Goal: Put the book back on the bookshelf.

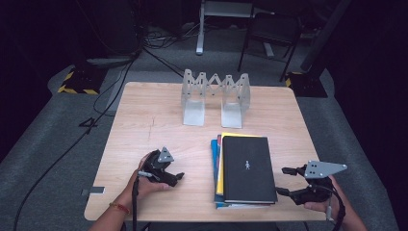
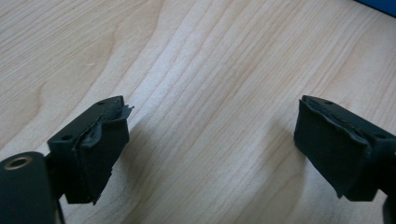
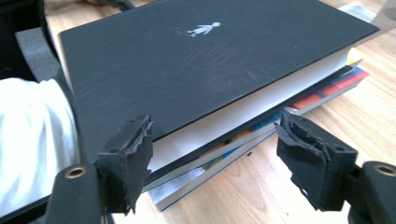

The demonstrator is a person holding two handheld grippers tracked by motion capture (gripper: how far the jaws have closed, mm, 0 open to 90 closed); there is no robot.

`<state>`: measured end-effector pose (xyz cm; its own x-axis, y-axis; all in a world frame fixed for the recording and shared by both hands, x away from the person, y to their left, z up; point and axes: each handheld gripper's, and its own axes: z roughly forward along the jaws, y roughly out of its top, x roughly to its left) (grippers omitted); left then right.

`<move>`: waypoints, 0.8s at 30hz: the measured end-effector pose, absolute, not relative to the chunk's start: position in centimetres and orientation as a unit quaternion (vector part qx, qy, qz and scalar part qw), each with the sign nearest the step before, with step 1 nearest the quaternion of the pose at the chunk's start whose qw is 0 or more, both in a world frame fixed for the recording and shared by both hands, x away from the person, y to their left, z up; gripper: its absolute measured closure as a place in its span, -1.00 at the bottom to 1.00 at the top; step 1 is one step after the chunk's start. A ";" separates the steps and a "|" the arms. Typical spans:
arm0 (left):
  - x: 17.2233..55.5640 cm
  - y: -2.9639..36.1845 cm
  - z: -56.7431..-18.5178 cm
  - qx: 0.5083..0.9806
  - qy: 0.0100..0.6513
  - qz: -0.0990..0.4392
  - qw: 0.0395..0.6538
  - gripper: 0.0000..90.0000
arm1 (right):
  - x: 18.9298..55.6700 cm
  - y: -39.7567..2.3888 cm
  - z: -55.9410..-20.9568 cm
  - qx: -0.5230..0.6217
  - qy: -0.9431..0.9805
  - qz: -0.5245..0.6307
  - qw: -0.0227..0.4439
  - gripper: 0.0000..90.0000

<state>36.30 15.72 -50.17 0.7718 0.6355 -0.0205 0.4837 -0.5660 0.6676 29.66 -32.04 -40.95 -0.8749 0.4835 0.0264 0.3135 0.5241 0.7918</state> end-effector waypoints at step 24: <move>35.6 10.2 -47.0 0.873 0.257 0.117 0.398 -0.60 | 28.8 -29.3 -42.2 0.211 0.890 0.404 0.028 -0.55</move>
<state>35.60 10.16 -47.04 0.8406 0.5417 0.0006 0.3545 -0.5509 0.7555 28.82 -29.31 -42.17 -0.9095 0.3978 0.1205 0.3524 0.5843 0.7310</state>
